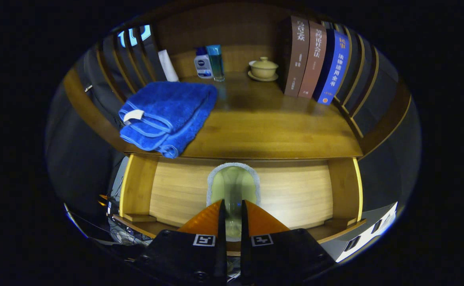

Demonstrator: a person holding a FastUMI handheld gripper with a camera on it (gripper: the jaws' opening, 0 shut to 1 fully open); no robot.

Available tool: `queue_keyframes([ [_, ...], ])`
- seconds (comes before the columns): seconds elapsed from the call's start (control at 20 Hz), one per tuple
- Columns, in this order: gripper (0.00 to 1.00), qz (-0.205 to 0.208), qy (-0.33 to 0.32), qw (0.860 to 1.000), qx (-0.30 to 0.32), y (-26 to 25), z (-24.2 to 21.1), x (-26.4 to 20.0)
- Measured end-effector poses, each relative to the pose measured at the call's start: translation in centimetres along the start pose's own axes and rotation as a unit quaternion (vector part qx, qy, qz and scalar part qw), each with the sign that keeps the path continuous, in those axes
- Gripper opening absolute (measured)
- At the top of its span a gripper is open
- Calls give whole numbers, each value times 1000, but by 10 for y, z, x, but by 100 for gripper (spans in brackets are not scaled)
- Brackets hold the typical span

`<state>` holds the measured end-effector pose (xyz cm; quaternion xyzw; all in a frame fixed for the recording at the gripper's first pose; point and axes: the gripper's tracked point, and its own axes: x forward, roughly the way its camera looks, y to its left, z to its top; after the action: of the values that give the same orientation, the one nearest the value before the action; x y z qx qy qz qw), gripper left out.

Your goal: Pull open the drawer, take out the items inside it, and place them on the countertop above the cabinet.

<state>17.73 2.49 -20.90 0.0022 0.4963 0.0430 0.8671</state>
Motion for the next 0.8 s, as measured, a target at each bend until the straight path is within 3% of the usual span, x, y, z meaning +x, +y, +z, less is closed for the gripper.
queue_keyframes([
  [0.2, 18, -4, -9, 1000, 10, 2, 37, 1],
  [0.55, 18, -38, -8, 999, 9, -14, 113, 43],
  [0.8, 17, -46, 6, 999, 9, -21, 140, 78],
])
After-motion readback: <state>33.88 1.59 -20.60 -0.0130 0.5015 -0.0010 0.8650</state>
